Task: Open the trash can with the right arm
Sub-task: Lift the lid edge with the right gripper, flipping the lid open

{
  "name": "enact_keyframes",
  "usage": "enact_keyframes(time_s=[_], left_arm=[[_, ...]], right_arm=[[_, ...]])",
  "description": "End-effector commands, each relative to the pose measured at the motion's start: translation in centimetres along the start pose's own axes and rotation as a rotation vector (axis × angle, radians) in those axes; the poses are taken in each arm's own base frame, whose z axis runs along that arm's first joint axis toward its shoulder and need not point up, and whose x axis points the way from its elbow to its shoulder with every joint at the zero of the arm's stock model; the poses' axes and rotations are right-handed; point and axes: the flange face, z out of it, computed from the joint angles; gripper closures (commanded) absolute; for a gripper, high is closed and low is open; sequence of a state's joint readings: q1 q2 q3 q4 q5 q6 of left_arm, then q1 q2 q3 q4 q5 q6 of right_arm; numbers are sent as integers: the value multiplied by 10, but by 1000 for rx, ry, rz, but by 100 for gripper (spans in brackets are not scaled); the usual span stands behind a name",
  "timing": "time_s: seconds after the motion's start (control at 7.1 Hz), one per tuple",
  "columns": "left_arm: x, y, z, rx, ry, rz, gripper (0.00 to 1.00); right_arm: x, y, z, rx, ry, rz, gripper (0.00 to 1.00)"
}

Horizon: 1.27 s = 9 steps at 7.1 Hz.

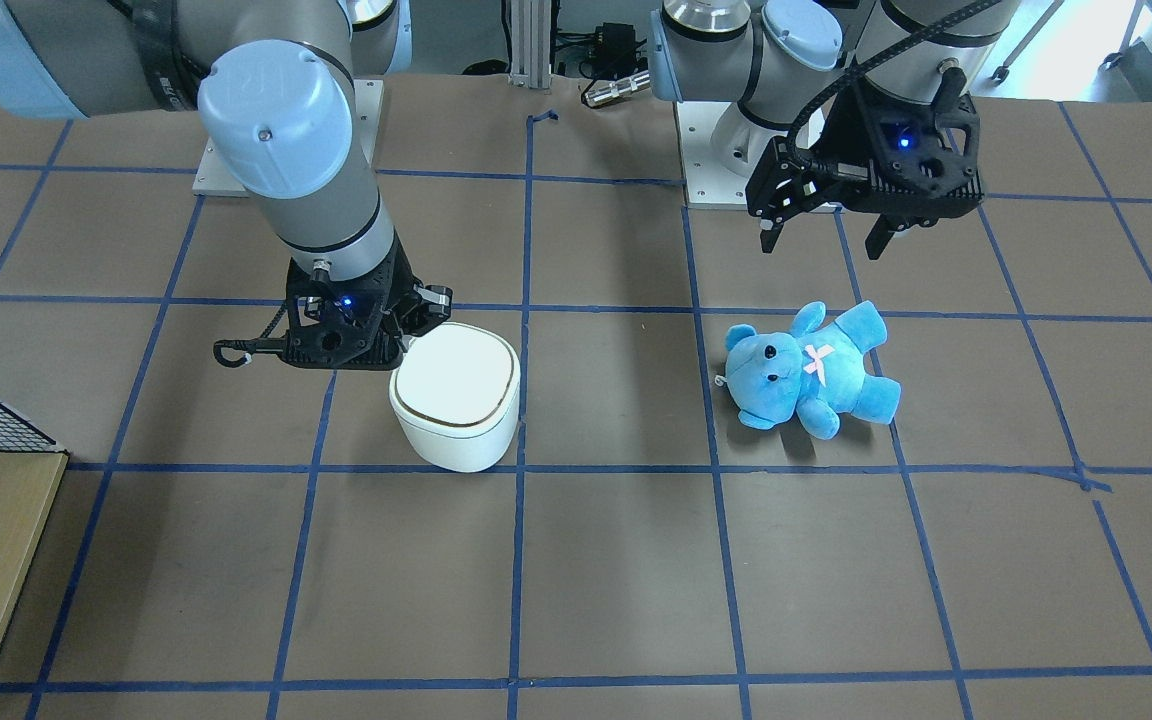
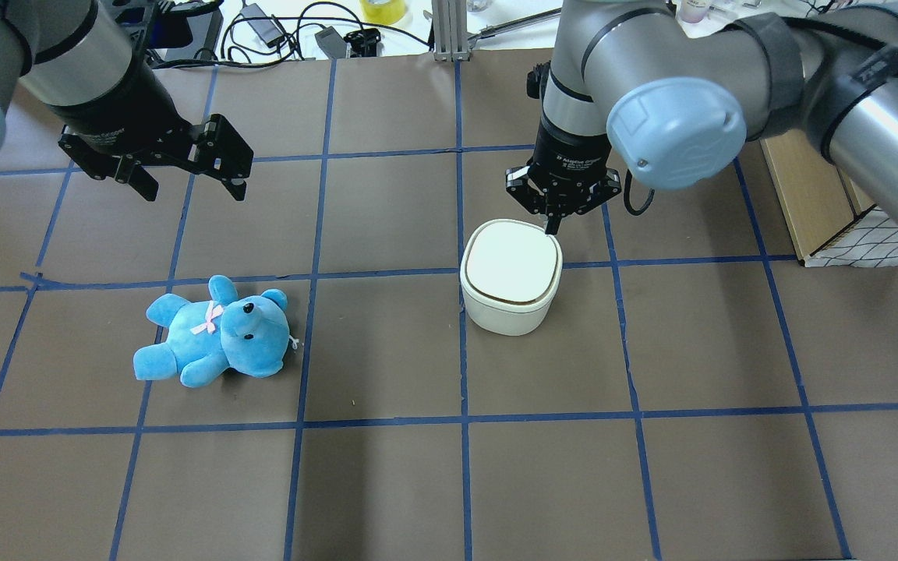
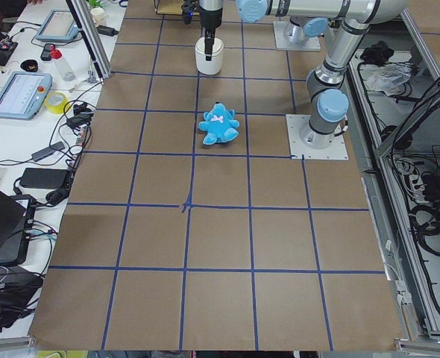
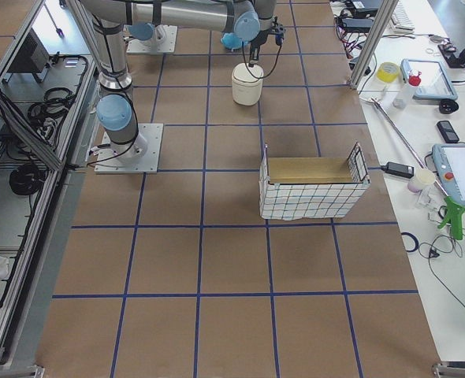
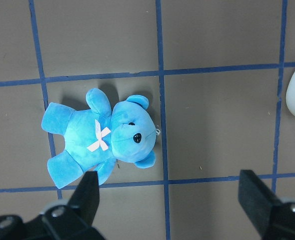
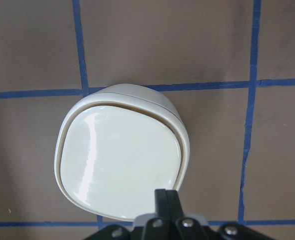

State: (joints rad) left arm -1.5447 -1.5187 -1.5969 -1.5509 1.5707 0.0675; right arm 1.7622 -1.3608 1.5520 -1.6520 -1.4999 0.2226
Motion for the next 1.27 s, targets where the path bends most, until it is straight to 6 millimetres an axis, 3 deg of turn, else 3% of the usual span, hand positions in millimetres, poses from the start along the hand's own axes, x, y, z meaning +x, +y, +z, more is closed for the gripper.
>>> enact_keyframes(time_s=[0.0,0.56,0.7,0.85,0.99,1.13], left_arm=[[0,0,0,0,0,0,0],[0,0,0,0,0,0,0],[0,0,0,0,0,0,0],[0,0,0,0,0,0,0],[0,0,0,0,0,0,0],[0,0,0,0,0,0,0]], right_arm=[[9,4,-43,-15,76,-7,100],[29,14,-98,-10,194,-134,100],[32,17,-103,-9,195,-168,98],[35,17,-105,-9,183,-180,81],[42,17,-110,-6,165,-192,56],[51,15,-114,-4,111,-194,21]])
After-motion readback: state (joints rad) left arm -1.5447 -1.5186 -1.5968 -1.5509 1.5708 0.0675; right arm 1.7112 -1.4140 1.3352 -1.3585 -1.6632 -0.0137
